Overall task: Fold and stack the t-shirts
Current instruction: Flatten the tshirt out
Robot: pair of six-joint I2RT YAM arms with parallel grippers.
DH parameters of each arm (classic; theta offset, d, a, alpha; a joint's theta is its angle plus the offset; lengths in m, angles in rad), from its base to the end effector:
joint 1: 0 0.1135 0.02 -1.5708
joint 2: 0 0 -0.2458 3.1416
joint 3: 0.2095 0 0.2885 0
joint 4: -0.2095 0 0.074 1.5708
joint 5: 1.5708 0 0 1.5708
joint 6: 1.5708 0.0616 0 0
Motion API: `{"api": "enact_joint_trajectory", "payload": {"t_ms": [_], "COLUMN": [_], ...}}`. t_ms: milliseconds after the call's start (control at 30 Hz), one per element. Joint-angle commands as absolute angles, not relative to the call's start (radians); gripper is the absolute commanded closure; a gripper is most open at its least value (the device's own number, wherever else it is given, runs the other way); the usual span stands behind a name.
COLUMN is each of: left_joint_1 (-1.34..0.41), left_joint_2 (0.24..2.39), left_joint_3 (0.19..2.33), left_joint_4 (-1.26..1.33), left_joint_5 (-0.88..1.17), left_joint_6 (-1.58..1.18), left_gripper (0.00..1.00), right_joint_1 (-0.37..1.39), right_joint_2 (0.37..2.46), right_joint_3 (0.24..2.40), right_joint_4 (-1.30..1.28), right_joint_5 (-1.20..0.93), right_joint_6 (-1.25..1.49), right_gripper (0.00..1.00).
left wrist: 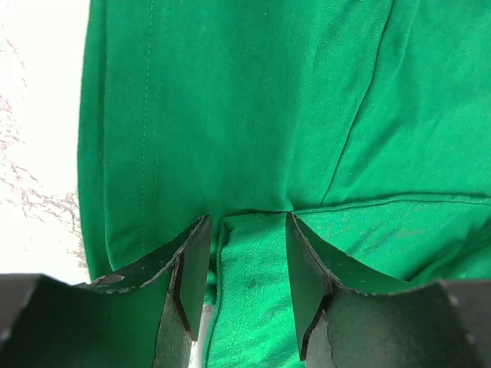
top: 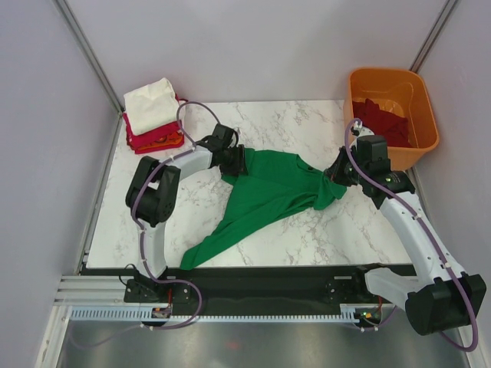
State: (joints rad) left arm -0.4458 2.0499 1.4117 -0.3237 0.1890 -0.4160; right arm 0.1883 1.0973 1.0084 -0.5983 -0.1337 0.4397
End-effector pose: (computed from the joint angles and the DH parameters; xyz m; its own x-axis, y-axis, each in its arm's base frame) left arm 0.4214 -0.2142 0.1014 -0.8873 -0.0159 -0.4609 0.1770 0.9112 -0.3721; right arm 0.2919 0.0640 0.2813 -0.6859 0.2988 -0.6635 0.0058 0.9140 0.4056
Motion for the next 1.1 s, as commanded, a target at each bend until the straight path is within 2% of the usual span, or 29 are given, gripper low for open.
{"api": "enact_joint_trajectory", "payload": {"t_ms": [0, 267, 300, 533, 667, 867, 1067], "left_joint_1": [-0.449, -0.449, -0.451, -0.462, -0.465, -0.466, -0.466], "left_joint_2": [2.011, 1.965, 1.964, 1.983, 1.987, 1.964, 1.852], "left_joint_3": [1.397, 1.351, 1.347, 1.348, 1.356, 1.364, 1.361], "left_joint_4": [-0.308, -0.308, -0.308, -0.298, -0.293, -0.293, -0.293], "left_joint_5": [0.152, 0.150, 0.150, 0.183, 0.186, 0.186, 0.186], "left_joint_6": [-0.371, -0.371, -0.365, -0.365, -0.368, -0.368, -0.368], "left_gripper": [0.48, 0.49, 0.58, 0.72, 0.83, 0.83, 0.83], "right_joint_1": [0.196, 0.201, 0.201, 0.206, 0.207, 0.209, 0.210], "right_joint_2": [1.103, 1.109, 1.112, 1.117, 1.117, 1.118, 1.126], "right_joint_3": [1.029, 1.029, 1.028, 1.035, 1.032, 1.032, 1.045], "right_joint_4": [-0.575, -0.575, -0.575, -0.574, -0.574, -0.572, -0.574], "right_joint_5": [-0.121, -0.115, -0.114, -0.114, -0.109, -0.106, -0.100], "right_joint_6": [0.425, 0.423, 0.422, 0.422, 0.422, 0.419, 0.419], "right_gripper": [1.00, 1.00, 1.00, 1.00, 1.00, 1.00, 1.00]}}
